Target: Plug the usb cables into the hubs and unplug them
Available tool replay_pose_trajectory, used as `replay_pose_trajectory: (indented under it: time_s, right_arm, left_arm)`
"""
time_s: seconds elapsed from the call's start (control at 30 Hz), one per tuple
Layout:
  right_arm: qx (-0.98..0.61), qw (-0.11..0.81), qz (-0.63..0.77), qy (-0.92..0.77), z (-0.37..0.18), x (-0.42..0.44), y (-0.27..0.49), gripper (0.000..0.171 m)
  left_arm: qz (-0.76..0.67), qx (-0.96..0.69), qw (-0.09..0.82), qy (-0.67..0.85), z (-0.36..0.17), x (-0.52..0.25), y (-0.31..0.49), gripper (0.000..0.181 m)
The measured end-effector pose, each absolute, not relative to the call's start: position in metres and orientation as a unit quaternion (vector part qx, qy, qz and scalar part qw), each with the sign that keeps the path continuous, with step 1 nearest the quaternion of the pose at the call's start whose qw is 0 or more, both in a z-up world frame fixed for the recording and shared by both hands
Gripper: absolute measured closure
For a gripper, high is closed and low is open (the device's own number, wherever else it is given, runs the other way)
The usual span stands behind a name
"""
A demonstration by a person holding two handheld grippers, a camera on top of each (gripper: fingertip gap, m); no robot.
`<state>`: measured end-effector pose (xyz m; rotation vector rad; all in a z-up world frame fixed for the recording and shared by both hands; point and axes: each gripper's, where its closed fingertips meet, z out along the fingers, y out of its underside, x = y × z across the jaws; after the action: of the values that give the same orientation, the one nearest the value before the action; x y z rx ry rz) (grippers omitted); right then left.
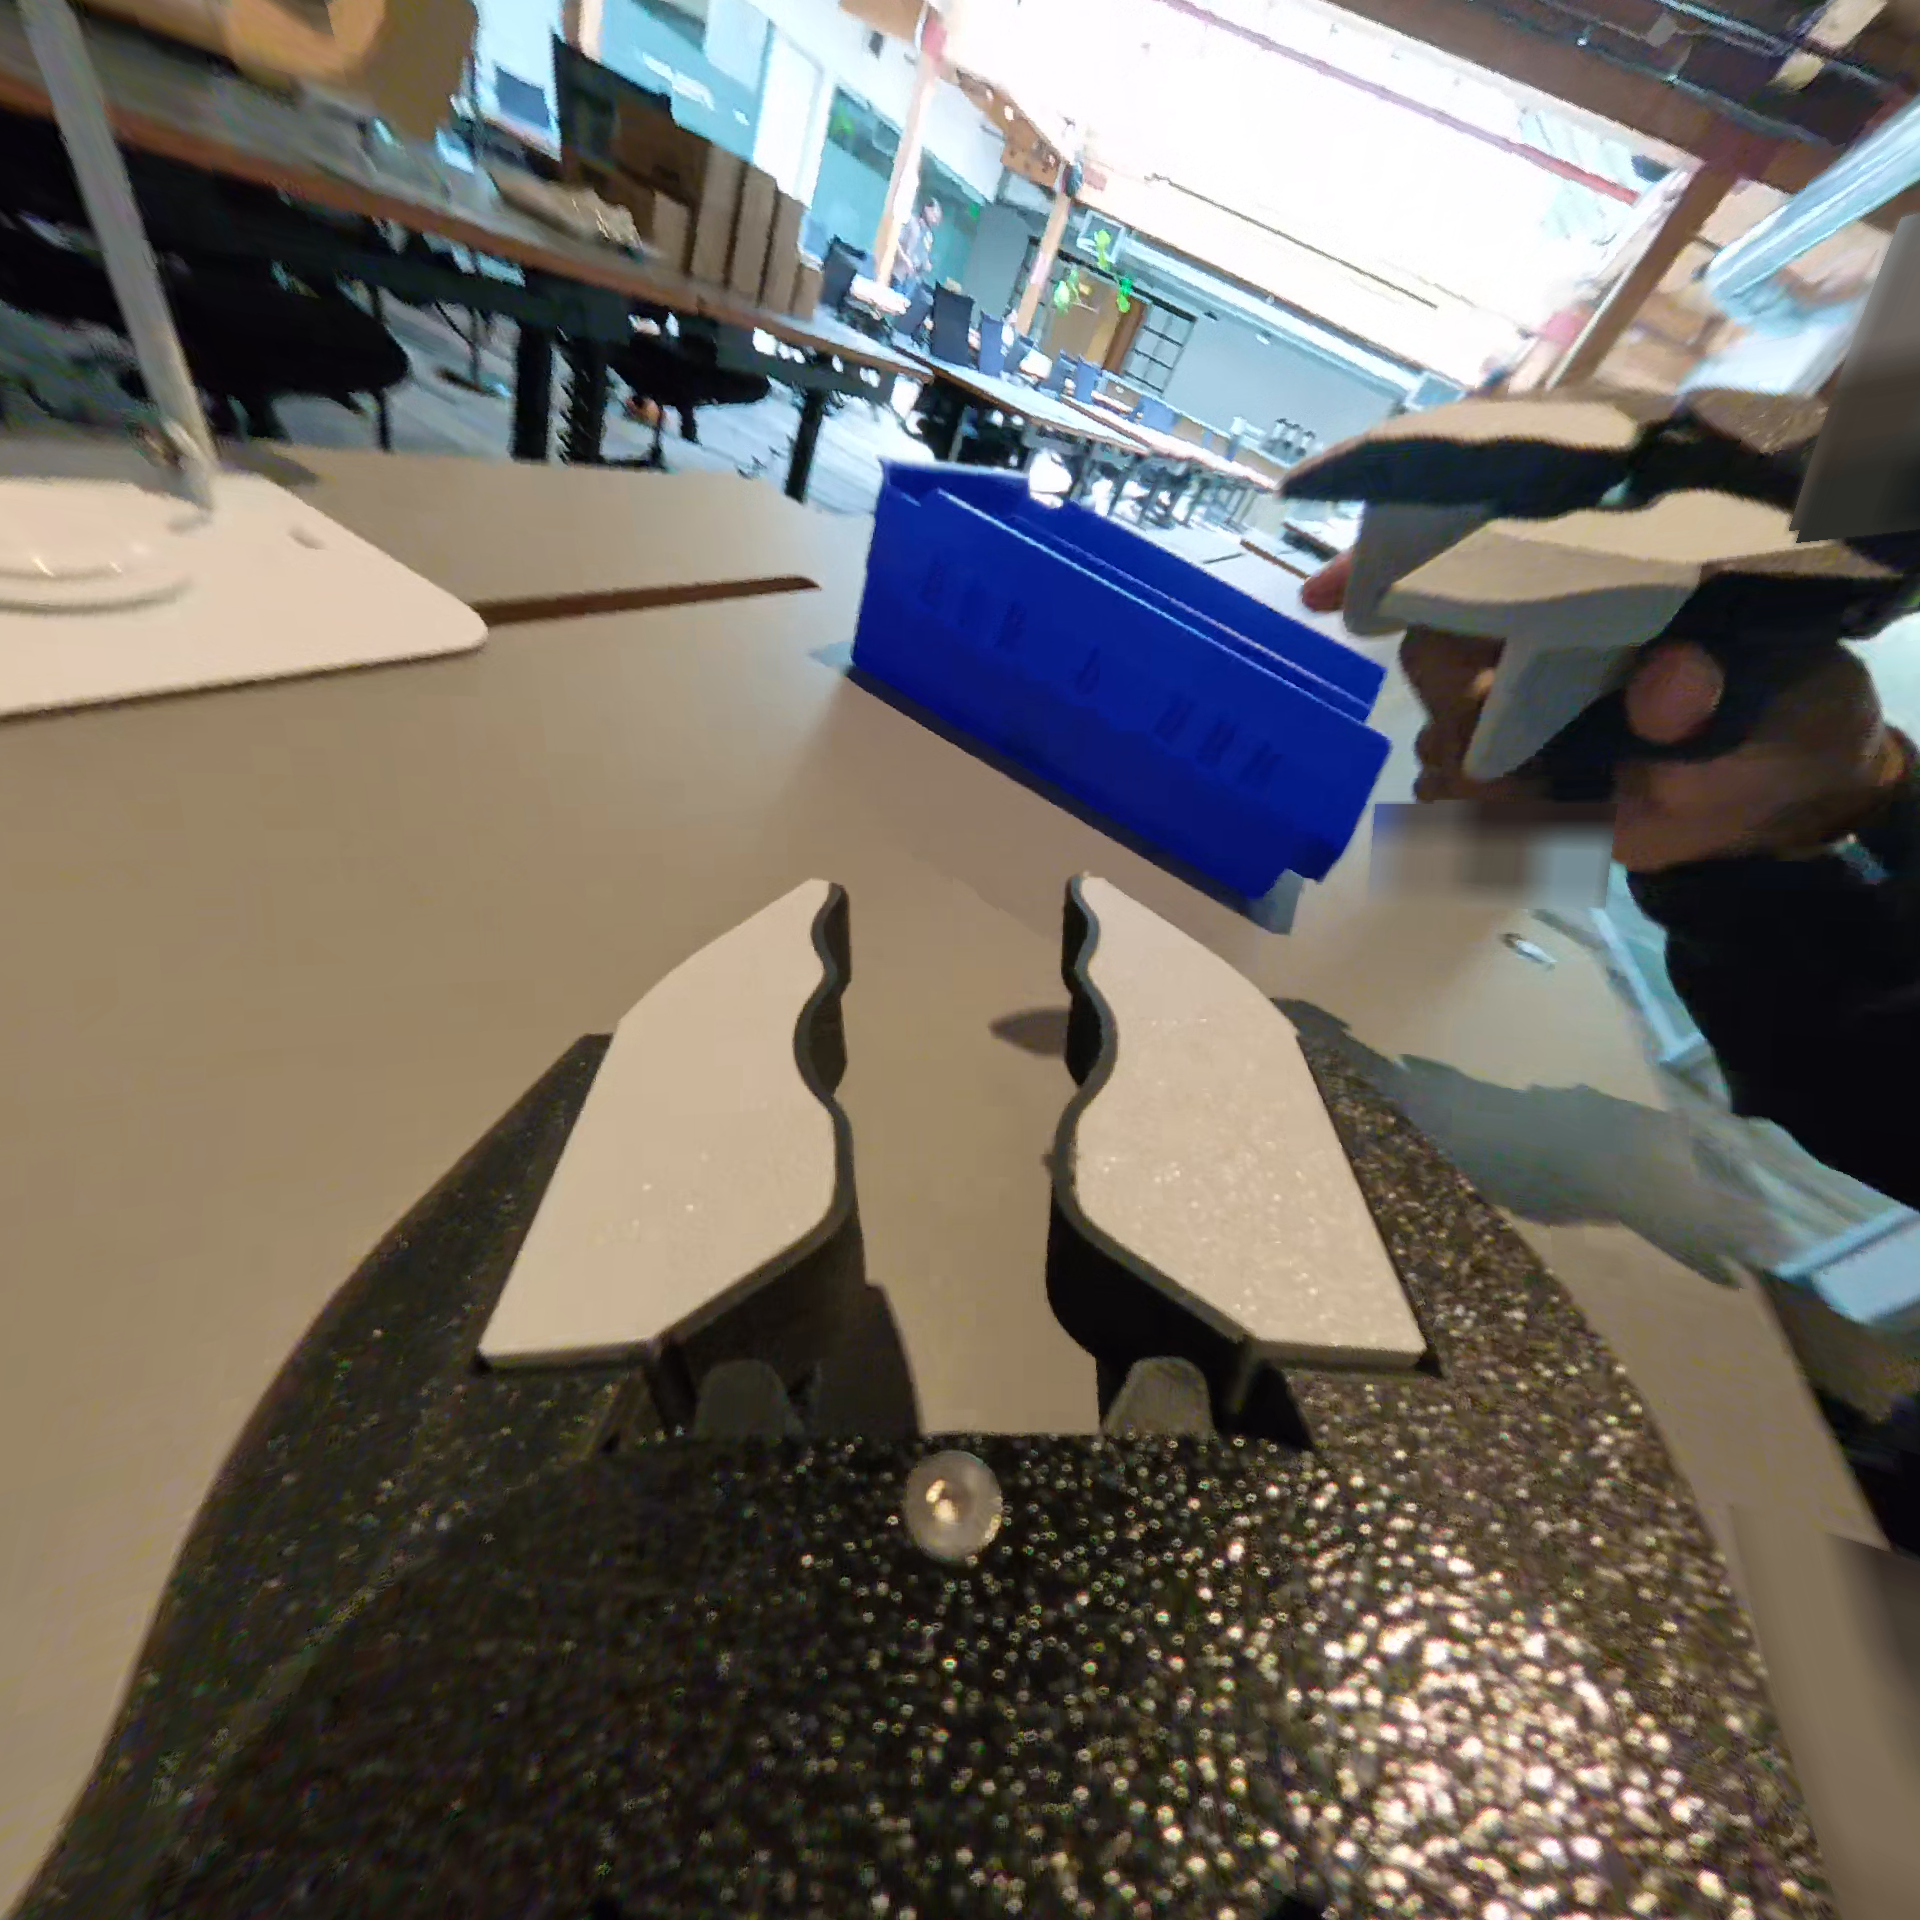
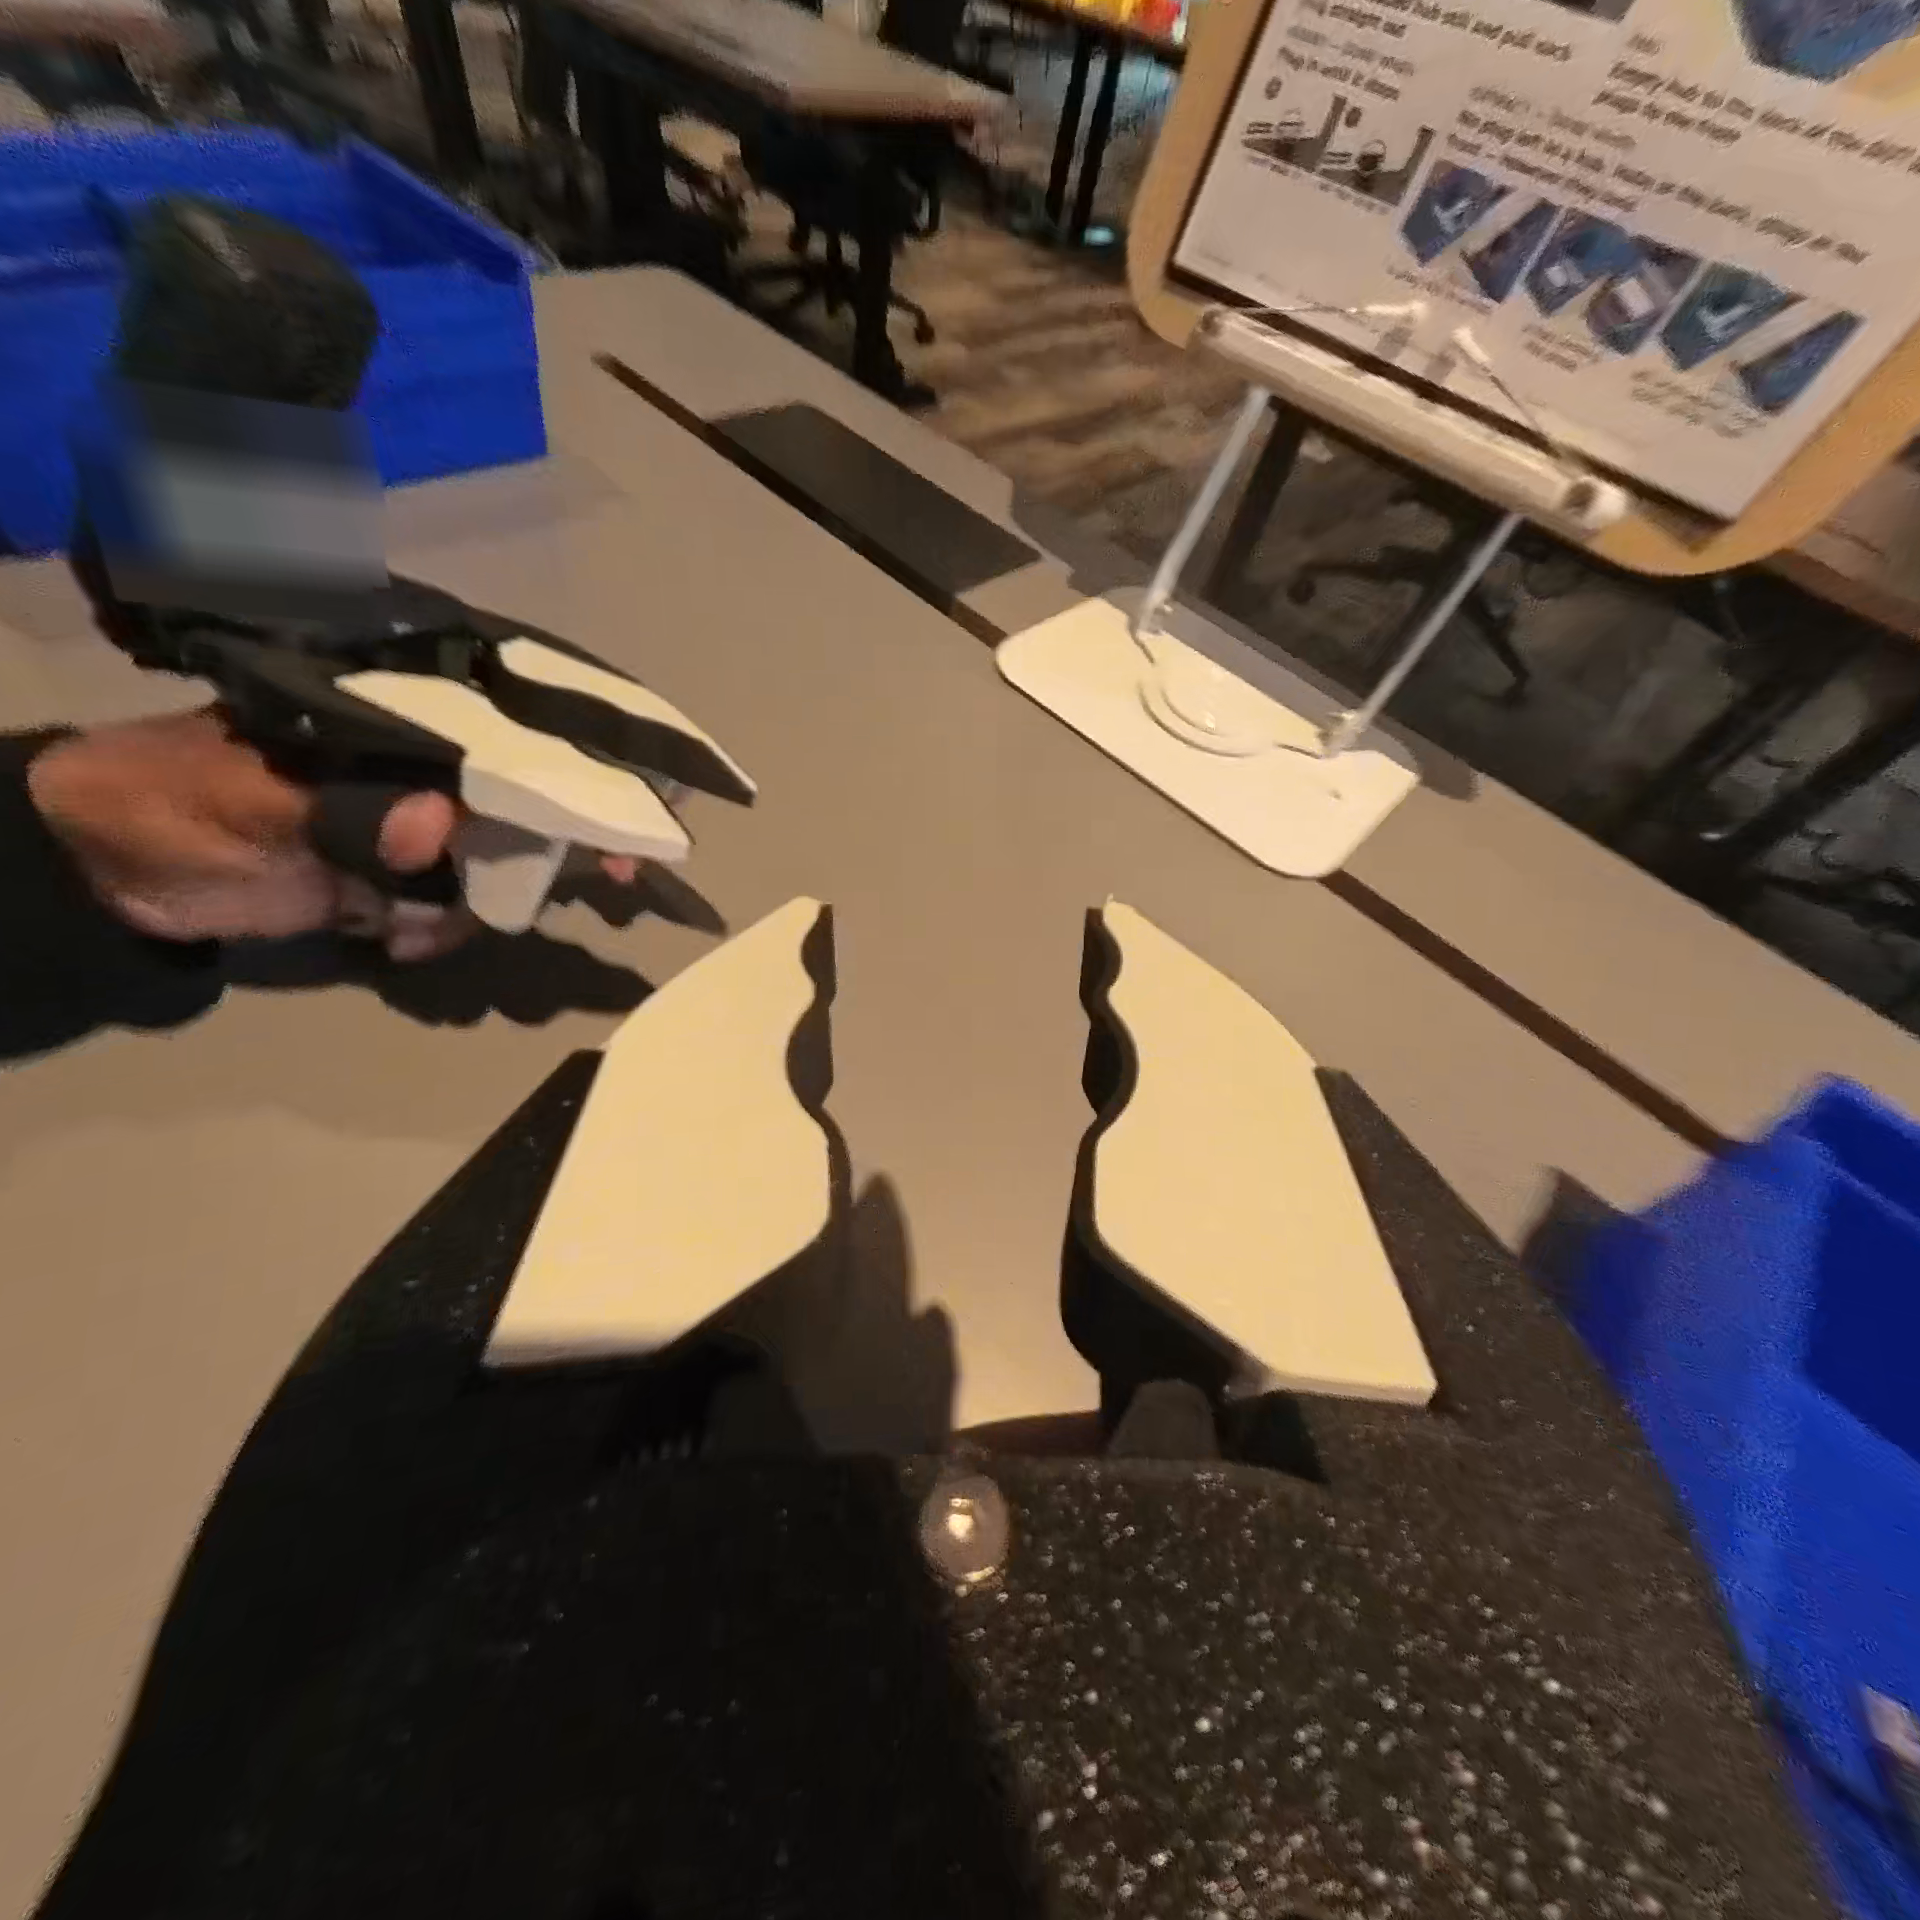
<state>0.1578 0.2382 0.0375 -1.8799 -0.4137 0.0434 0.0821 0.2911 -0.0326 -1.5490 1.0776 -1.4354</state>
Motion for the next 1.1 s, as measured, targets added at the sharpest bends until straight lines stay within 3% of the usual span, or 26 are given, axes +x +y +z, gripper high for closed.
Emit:
replay_pose_trajectory:
  time_s: [0.2,0.37,0.7,0.83,0.97,1.1]
  right_arm:
    - [-0.780,0.601,0.148,-0.092,-0.015,0.119,0.274,0.128]
    - [-0.758,0.611,0.224,-0.053,-0.030,0.120,0.276,0.146]
    - [-0.752,0.609,0.242,-0.066,-0.037,0.120,0.268,0.163]
    - [-0.754,0.609,0.235,-0.076,-0.039,0.117,0.264,0.171]
    - [-0.755,0.607,0.239,-0.071,-0.039,0.118,0.261,0.171]
    - [-0.759,0.601,0.236,-0.077,-0.041,0.116,0.260,0.171]
  left_arm:
    - [-0.495,-0.578,0.477,0.440,-0.024,0.070,0.303,0.141]
    - [-0.452,-0.583,0.517,0.435,-0.024,0.063,0.317,0.142]
    - [-0.410,-0.577,0.562,0.427,-0.021,0.056,0.322,0.149]
    - [-0.405,-0.575,0.583,0.407,-0.013,0.050,0.320,0.165]
    - [-0.439,-0.594,0.570,0.360,0.019,0.037,0.310,0.173]
    - [-0.524,-0.598,0.509,0.329,0.088,0.019,0.272,0.162]
